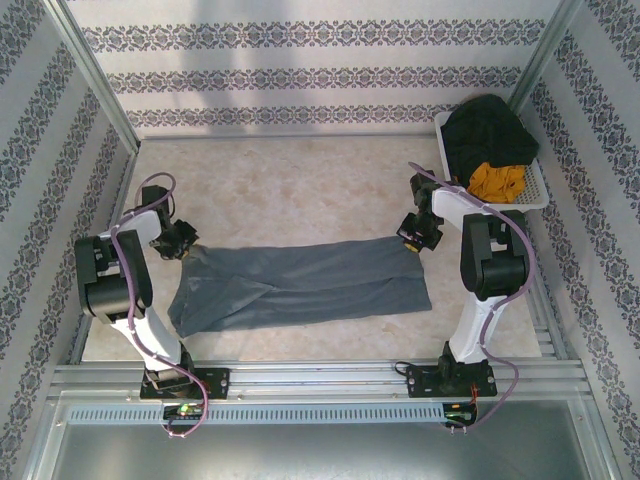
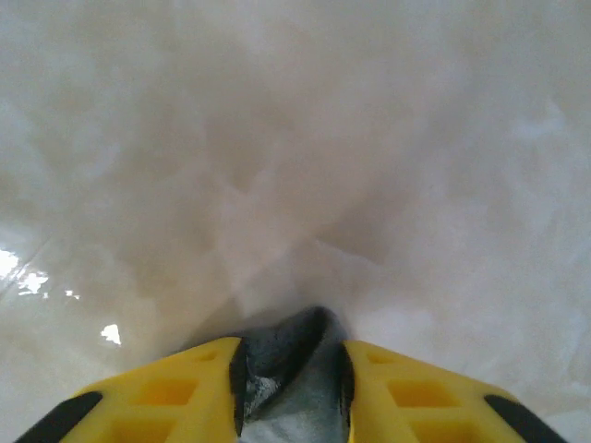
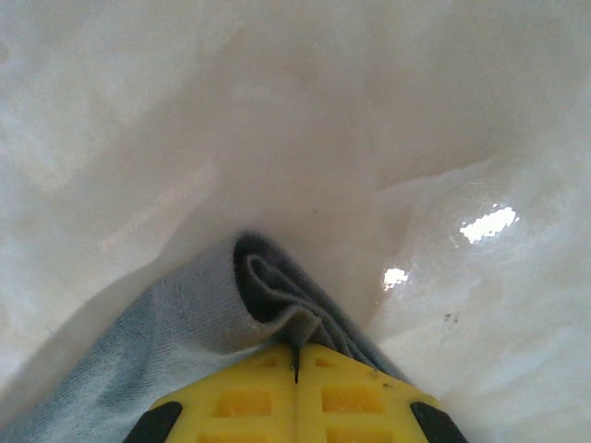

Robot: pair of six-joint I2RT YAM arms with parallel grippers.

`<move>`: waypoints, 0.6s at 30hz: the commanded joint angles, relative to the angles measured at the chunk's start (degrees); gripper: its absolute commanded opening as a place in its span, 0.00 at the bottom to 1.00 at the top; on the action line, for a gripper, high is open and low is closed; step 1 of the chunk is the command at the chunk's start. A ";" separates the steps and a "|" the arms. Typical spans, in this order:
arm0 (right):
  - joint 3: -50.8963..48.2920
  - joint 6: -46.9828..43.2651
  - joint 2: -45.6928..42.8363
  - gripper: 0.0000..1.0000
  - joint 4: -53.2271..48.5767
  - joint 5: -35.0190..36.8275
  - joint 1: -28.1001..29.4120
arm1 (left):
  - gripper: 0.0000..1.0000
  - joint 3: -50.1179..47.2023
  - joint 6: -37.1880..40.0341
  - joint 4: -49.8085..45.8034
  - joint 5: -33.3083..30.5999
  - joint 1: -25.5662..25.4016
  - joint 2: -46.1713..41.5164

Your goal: Fold and stack the t-shirts

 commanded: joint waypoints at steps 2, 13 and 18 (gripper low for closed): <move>-0.61 0.99 1.81 0.00 -1.00 2.27 -0.22 | 0.07 -0.08 1.80 -1.41 -4.30 -0.43 -0.50; 12.77 2.09 9.45 0.00 -4.36 2.63 -1.28 | 0.00 9.10 -0.56 1.15 -4.56 2.79 4.96; 25.33 1.80 17.00 0.00 -7.95 1.36 -1.46 | 0.00 17.48 -1.78 0.36 -3.61 2.83 11.84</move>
